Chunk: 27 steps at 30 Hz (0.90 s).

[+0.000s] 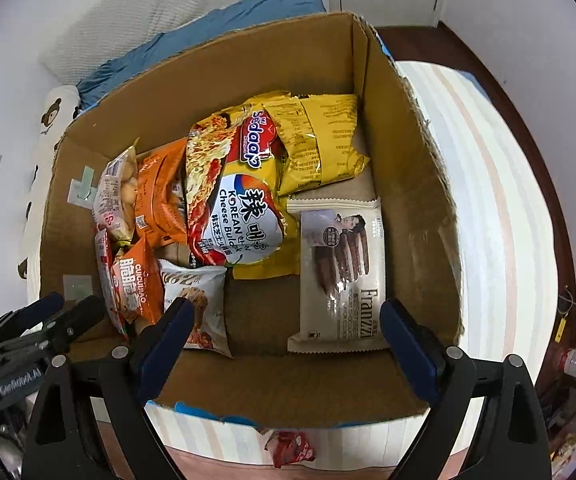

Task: Organize snacks
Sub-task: 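Move both tools down toward the snacks on the floor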

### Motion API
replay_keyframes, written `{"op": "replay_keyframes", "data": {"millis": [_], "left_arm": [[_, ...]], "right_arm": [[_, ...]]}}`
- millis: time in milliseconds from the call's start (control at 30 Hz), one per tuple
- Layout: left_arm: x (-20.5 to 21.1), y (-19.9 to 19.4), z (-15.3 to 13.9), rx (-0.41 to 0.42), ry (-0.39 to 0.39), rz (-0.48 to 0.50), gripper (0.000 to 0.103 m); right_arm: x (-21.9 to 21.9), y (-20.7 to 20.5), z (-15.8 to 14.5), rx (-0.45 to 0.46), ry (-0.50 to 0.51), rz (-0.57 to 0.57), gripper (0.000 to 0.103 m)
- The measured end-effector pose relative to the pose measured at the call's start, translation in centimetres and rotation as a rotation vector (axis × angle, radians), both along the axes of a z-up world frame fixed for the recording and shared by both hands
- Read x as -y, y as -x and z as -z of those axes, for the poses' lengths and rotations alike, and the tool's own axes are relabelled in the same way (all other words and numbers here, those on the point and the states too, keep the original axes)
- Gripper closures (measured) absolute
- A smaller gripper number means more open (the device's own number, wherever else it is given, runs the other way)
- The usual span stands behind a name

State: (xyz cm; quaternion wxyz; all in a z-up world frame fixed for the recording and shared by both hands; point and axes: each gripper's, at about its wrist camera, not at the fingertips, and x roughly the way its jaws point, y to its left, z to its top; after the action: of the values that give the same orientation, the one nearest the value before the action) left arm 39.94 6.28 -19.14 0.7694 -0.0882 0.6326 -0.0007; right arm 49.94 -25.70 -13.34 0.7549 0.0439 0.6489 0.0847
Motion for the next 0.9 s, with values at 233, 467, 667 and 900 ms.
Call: {"op": "replay_keyframes", "data": {"millis": [233, 467, 667, 900], "left_arm": [[0.4, 2.7, -1.9, 0.095, -0.036, -0.008, 0.014], [1.0, 4.6, -4.4, 0.174, -0.063, 0.0, 0.014], [1.7, 7.0, -7.4, 0.256, -0.072, 0.008, 0.014], [2.2, 10.3, -10.7, 0.35, -0.072, 0.003, 0.014]], "right_arm": [[0.4, 2.4, -2.2, 0.091, 0.016, -0.007, 0.007], [1.2, 4.9, -5.3, 0.169, 0.003, -0.02, 0.007], [1.8, 7.4, -8.1, 0.241, -0.015, -0.032, 0.007], [2.7, 10.8, -11.0, 0.315, -0.031, -0.037, 0.007]]}}
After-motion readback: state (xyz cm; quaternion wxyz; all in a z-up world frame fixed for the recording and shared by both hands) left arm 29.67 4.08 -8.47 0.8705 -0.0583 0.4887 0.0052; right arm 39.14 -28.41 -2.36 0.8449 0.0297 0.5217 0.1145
